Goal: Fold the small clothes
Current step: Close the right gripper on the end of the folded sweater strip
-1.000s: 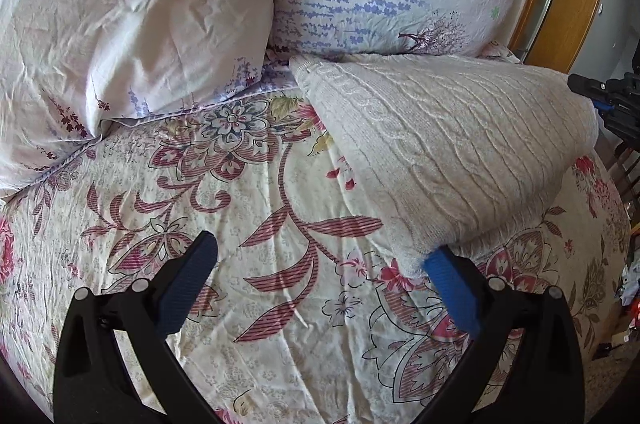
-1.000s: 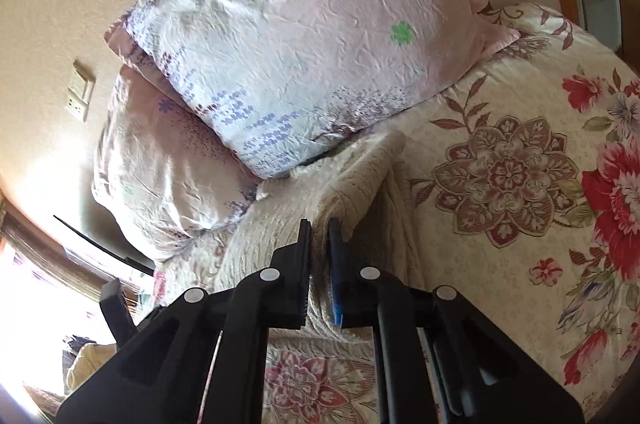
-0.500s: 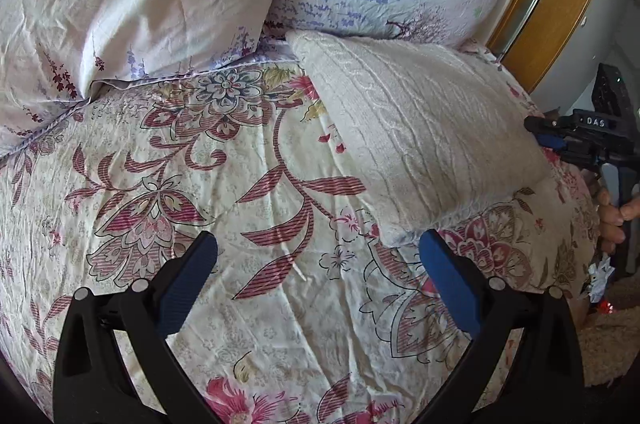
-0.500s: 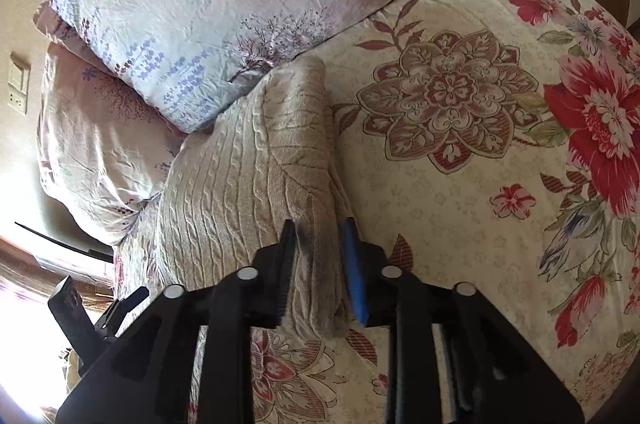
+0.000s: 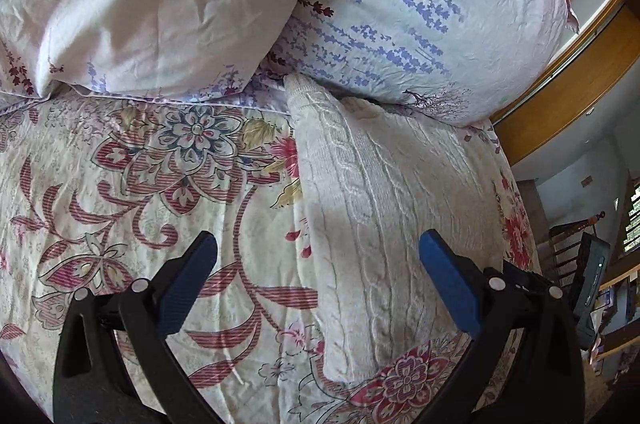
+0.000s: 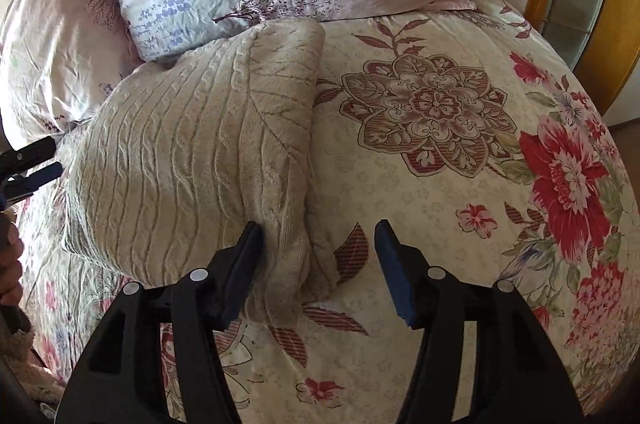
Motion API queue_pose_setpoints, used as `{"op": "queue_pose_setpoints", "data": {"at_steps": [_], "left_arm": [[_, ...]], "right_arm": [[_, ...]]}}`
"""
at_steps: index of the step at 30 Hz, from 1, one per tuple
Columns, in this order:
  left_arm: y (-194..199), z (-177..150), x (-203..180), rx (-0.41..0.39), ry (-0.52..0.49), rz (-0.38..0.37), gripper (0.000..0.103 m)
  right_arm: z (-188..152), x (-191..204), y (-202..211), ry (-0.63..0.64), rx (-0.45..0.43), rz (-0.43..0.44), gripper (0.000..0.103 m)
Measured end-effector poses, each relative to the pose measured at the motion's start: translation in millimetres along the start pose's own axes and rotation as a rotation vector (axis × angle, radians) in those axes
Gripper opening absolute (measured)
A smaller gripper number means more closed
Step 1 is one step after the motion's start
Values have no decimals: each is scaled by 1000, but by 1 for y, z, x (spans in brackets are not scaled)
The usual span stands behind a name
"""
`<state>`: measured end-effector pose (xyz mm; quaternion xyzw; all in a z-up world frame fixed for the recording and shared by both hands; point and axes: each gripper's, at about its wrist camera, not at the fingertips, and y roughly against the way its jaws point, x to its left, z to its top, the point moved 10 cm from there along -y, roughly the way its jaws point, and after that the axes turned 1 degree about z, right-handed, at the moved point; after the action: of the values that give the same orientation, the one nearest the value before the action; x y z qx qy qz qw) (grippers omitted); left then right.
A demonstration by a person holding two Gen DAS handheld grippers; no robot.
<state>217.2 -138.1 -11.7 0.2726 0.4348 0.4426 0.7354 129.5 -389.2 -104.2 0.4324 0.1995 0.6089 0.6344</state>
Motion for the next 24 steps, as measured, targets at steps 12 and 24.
{"op": "queue_pose_setpoints", "data": {"at_steps": [12, 24], "left_arm": [[-55, 14, -8, 134, 128, -159, 99], [-83, 17, -26, 182, 189, -230, 82]], "right_arm": [[63, 7, -33, -296, 174, 342, 74], [46, 20, -62, -391, 274, 453, 74]]}}
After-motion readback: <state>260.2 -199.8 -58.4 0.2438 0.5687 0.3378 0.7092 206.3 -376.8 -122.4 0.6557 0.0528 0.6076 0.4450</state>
